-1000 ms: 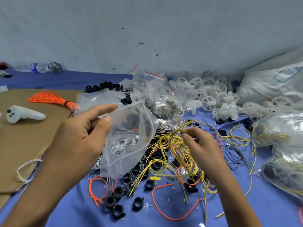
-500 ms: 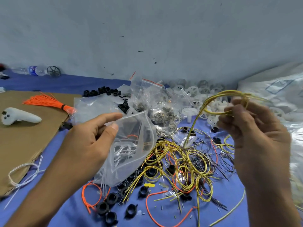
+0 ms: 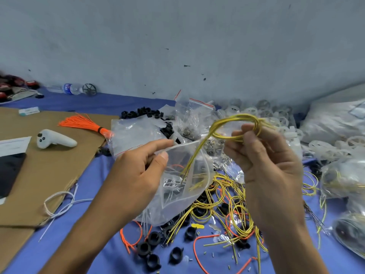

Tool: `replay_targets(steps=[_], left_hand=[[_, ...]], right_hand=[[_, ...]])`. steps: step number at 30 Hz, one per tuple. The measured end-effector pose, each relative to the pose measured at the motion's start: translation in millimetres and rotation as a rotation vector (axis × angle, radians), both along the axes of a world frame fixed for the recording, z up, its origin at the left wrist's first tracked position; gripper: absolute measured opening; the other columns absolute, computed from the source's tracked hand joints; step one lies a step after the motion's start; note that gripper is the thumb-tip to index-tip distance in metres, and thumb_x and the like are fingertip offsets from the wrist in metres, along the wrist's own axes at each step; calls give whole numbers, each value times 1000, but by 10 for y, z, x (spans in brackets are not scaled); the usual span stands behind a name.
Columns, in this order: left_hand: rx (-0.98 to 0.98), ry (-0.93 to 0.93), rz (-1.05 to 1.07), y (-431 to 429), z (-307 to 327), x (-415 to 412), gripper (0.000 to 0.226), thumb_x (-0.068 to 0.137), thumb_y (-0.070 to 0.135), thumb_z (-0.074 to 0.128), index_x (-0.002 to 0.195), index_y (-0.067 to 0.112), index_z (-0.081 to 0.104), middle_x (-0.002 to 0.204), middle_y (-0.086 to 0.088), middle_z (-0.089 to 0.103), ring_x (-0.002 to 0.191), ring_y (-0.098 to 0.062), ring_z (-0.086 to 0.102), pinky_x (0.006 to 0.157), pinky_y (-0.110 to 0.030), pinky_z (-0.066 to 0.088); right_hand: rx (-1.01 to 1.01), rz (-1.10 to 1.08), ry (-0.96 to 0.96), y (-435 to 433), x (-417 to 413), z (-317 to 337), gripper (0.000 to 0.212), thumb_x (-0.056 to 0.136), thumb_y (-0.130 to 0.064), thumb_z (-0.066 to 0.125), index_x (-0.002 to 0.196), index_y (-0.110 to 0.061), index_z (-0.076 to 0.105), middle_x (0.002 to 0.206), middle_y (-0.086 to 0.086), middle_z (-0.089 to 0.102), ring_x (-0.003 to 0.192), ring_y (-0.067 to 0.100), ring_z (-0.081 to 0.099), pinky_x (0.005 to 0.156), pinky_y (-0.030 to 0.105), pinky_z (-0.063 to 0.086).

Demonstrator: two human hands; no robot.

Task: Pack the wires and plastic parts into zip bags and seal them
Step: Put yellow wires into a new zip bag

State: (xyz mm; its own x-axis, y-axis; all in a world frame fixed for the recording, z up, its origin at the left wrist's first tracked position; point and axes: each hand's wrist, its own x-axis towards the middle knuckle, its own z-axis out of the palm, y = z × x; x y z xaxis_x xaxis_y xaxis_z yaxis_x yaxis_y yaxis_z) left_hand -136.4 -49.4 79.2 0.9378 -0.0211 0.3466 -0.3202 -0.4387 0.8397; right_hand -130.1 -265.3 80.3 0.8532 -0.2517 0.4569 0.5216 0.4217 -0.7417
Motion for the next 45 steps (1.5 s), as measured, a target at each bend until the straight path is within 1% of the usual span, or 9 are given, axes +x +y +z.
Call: replay_targets(steps=[16, 18, 23, 28, 34, 37, 40, 43, 45], left_hand=[[11, -8, -20, 23, -64, -24, 25, 101, 27, 56, 116, 45, 66, 51, 8, 36, 40, -3, 27, 40, -14, 24], [20, -7, -26, 26, -62, -14, 23, 100, 33, 56, 118, 43, 66, 54, 8, 38, 42, -3, 28, 41, -15, 25], [38, -15, -4, 61, -37, -3, 28, 100, 30, 53, 121, 43, 65, 57, -7, 44, 42, -5, 30, 41, -18, 27], [54, -28, -11, 21, -42, -31, 25, 102, 27, 55, 116, 44, 66, 53, 8, 39, 42, -4, 30, 41, -18, 27], [66, -26, -49, -93, 54, -101, 33, 90, 42, 49, 119, 44, 66, 62, -11, 47, 50, -16, 37, 47, -35, 35], [98, -56, -35, -77, 36, -95, 32, 91, 43, 49, 118, 48, 65, 60, -12, 46, 46, -6, 33, 42, -31, 31], [114, -75, 21, 47, -2, -39, 32, 90, 49, 49, 117, 57, 63, 54, -10, 47, 38, -7, 34, 35, -23, 29], [55, -89, 109, 234, -48, 103, 36, 89, 56, 46, 120, 53, 65, 87, -24, 67, 71, -40, 62, 60, -42, 60], [33, -110, 145, 290, -80, 199, 38, 91, 56, 47, 123, 47, 65, 101, -27, 67, 87, -50, 61, 77, -65, 56]], right_hand=[[-110, 21, 44, 122, 38, -122, 14, 94, -18, 60, 96, -20, 74, 93, 3, 74, 86, 20, 72, 82, 33, 58], [-291, -109, -61, 122, 28, -65, 14, 97, -13, 59, 98, -19, 72, 93, 1, 73, 87, 21, 71, 82, 34, 58], [-1233, -277, -305, 20, 27, 76, 17, 97, -13, 60, 105, -17, 74, 102, -6, 65, 93, 11, 62, 80, 21, 46], [-1447, -382, -335, 8, -7, 141, 18, 90, -17, 63, 99, -20, 78, 83, 0, 56, 77, 23, 51, 69, 28, 39], [-1678, -643, -348, 315, -44, 173, 9, 86, -22, 66, 79, -23, 72, 73, -5, 62, 77, 27, 52, 71, 36, 40], [-1979, -341, -351, 348, -92, 238, 13, 89, -22, 61, 100, -28, 65, 89, -8, 66, 90, 23, 52, 75, 32, 33], [-1731, 69, -263, 60, -141, 400, 29, 95, -24, 54, 121, -25, 66, 104, -9, 72, 95, 10, 58, 81, 27, 44], [-1300, -156, -180, -490, -24, 585, 22, 94, -23, 59, 110, -25, 73, 95, -15, 74, 79, -3, 64, 70, 14, 47], [-1222, -308, -52, -880, 159, 577, 18, 93, -17, 64, 107, -23, 74, 87, -16, 72, 68, -5, 61, 66, 10, 43]])
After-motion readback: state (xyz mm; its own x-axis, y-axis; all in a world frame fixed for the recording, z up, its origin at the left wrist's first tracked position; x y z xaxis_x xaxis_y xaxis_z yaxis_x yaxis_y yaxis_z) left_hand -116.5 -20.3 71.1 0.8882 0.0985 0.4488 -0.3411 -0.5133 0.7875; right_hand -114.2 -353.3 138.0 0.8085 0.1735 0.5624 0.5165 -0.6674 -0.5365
